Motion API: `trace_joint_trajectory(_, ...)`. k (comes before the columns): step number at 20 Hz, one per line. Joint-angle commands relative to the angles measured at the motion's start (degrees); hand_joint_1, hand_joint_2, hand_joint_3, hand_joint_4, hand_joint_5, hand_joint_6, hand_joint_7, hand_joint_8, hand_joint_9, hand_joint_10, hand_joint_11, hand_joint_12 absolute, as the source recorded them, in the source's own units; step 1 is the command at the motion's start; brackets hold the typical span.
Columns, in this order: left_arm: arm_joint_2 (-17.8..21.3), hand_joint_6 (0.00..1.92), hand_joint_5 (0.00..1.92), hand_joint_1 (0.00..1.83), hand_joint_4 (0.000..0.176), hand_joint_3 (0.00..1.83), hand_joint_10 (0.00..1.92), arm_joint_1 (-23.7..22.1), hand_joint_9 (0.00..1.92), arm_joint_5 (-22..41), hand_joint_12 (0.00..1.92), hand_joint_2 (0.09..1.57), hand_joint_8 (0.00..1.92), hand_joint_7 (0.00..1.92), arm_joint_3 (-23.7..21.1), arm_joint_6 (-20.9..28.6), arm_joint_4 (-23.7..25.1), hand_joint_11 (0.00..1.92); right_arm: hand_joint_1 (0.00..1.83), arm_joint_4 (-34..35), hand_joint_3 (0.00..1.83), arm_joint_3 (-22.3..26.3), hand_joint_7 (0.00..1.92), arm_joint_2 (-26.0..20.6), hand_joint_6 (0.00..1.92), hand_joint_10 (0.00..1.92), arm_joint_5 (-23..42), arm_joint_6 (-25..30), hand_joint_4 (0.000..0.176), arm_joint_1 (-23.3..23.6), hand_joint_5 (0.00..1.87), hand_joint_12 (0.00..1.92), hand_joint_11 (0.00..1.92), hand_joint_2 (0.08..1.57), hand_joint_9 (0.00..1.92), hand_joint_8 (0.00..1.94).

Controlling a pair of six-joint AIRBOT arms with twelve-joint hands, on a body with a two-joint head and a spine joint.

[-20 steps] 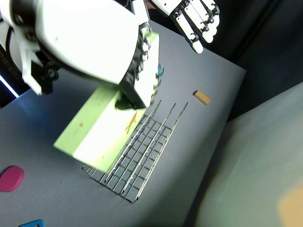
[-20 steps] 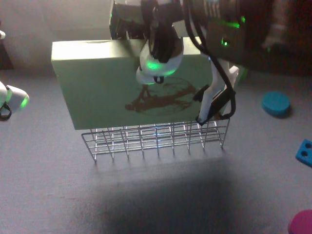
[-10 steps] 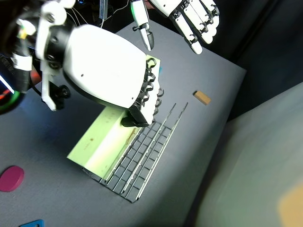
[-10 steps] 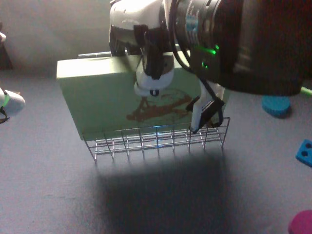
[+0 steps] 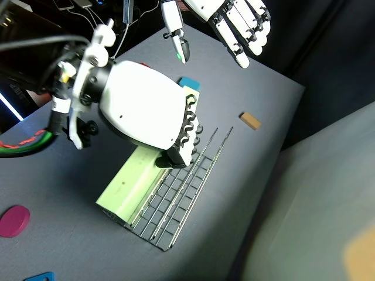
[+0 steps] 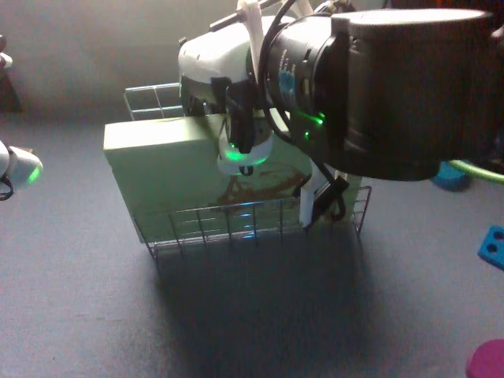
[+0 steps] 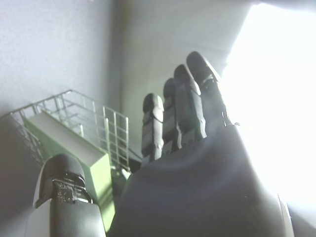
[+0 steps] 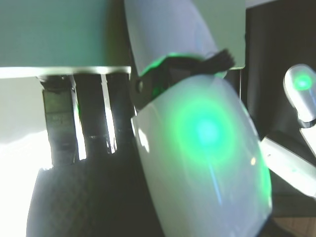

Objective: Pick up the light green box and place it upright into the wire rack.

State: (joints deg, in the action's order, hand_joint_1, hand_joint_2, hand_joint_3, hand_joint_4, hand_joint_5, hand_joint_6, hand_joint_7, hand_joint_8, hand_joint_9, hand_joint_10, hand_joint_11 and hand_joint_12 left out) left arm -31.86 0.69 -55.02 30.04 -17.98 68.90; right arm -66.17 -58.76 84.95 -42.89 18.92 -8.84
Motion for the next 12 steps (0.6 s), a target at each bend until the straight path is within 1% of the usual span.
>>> trace_joint_trajectory(1,0.5,0.0,0.19,0.16,0.061,0.0,0.0,-0.9,0.17,0.6,0.64,1.08,0.0,0.14,0.3,-0.4,5.3,0.0,1.37,-4.4,0.0,-0.5,0.92,0.2,0.94,1.4,2.0,0.1,0.0,0.3,0.87,1.53,0.78,1.14,0.88,1.09)
trace_joint_trajectory(4,0.5,0.0,0.19,0.16,0.061,0.0,0.0,-1.0,0.18,0.6,0.64,1.08,0.0,0.15,0.3,-0.4,5.3,0.0,1.37,-4.7,0.0,-1.5,0.92,0.8,0.94,1.4,2.5,0.7,0.0,-0.5,0.87,1.52,0.78,1.14,0.88,1.08)
trace_joint_trajectory(9,0.5,0.01,0.2,0.16,0.06,0.0,0.0,-1.1,0.18,1.3,0.64,1.08,0.0,0.15,0.5,-0.4,5.3,0.0,1.37,-6.5,0.0,-1.6,0.91,1.4,0.94,1.39,2.3,0.9,0.0,-1.5,0.87,1.51,0.77,1.14,0.89,1.09)
trace_joint_trajectory(12,0.4,0.0,0.2,0.16,0.061,0.0,0.0,-1.3,0.18,2.3,0.64,1.09,0.0,0.15,1.2,-0.4,4.4,0.0,1.37,-6.8,0.0,-1.6,0.91,1.5,0.94,1.39,2.3,1.0,0.0,-1.7,0.87,1.51,0.77,1.14,0.89,1.09)
